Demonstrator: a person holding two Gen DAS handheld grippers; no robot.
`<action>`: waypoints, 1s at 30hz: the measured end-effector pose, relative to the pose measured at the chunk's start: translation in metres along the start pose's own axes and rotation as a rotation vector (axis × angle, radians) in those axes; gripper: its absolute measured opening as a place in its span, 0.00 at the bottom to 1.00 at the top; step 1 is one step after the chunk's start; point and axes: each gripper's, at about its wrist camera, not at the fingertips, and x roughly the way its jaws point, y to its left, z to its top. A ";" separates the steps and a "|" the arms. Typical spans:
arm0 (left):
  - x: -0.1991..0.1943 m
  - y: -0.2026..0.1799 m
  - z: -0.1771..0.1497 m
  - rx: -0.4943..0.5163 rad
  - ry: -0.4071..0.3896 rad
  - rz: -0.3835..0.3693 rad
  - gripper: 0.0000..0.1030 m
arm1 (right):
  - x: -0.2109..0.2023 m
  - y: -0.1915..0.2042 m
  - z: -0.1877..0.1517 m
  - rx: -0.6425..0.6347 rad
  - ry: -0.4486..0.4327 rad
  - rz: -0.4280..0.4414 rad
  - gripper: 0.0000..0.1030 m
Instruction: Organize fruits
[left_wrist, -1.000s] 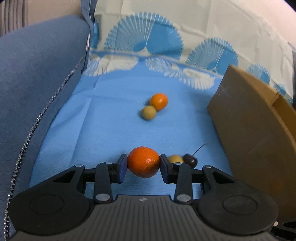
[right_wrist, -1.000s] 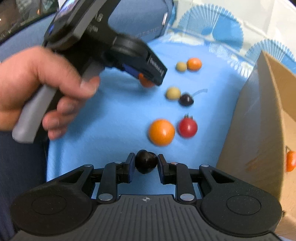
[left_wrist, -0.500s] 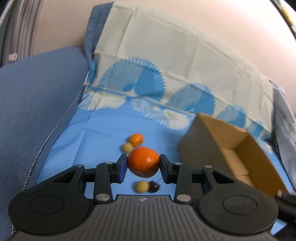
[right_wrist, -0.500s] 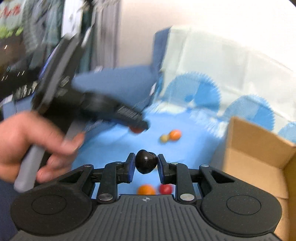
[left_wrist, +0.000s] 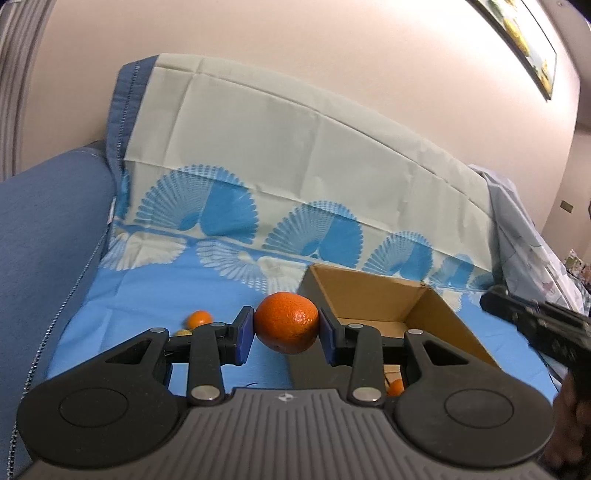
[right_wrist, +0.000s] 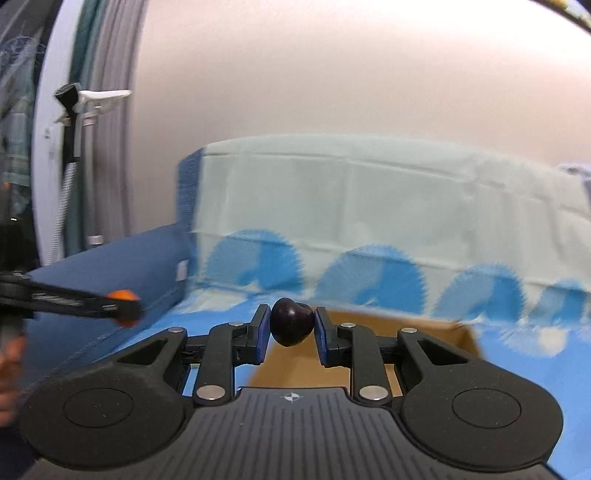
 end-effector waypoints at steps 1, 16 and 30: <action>0.002 -0.003 -0.001 0.007 0.003 -0.004 0.40 | -0.002 -0.012 -0.001 0.018 0.001 -0.018 0.26; 0.044 -0.055 -0.036 0.172 0.066 -0.058 0.40 | -0.007 -0.089 -0.027 0.213 0.027 -0.184 0.25; 0.042 -0.099 -0.055 0.292 -0.017 -0.159 0.40 | -0.004 -0.103 -0.036 0.171 0.060 -0.249 0.26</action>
